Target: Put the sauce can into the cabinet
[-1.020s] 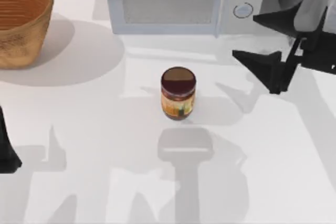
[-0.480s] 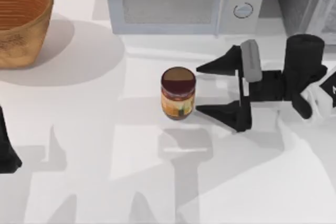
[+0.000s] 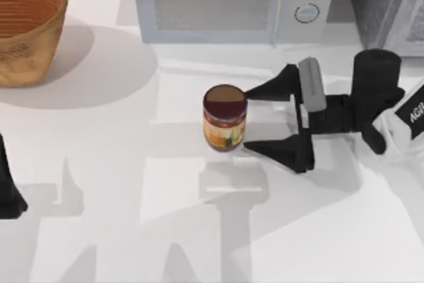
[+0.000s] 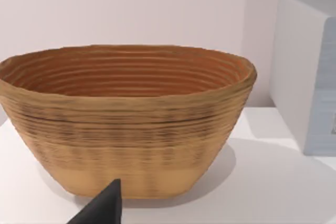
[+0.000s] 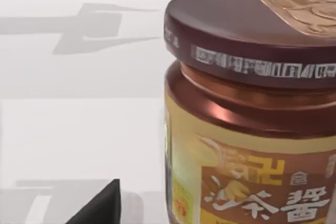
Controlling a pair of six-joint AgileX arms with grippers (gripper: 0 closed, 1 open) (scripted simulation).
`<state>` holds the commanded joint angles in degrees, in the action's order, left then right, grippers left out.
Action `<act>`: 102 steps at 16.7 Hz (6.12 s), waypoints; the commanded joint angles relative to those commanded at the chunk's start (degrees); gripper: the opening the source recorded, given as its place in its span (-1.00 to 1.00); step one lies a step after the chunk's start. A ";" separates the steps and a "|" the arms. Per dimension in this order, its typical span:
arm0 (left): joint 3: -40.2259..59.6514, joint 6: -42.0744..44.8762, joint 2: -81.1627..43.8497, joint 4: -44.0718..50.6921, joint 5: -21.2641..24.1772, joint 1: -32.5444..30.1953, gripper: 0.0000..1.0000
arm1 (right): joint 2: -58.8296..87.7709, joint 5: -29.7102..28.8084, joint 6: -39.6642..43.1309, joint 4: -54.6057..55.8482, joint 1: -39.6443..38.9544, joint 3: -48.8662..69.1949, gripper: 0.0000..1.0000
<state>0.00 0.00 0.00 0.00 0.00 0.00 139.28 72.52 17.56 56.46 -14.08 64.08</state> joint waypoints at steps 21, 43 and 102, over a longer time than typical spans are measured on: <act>0.00 0.00 0.00 0.00 0.00 0.00 1.00 | 4.38 -7.30 -5.84 4.10 -7.94 6.01 -0.21; 0.00 0.00 0.00 0.00 0.00 0.00 1.00 | -10.30 -7.13 -6.34 -11.21 -7.68 7.00 -1.00; 0.00 0.00 0.00 0.00 0.00 0.00 1.00 | -111.50 -76.15 -19.62 -66.99 9.71 -28.20 -1.00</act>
<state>0.00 0.00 0.00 0.00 0.00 0.00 27.78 -3.63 -2.06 -10.53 -4.37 35.88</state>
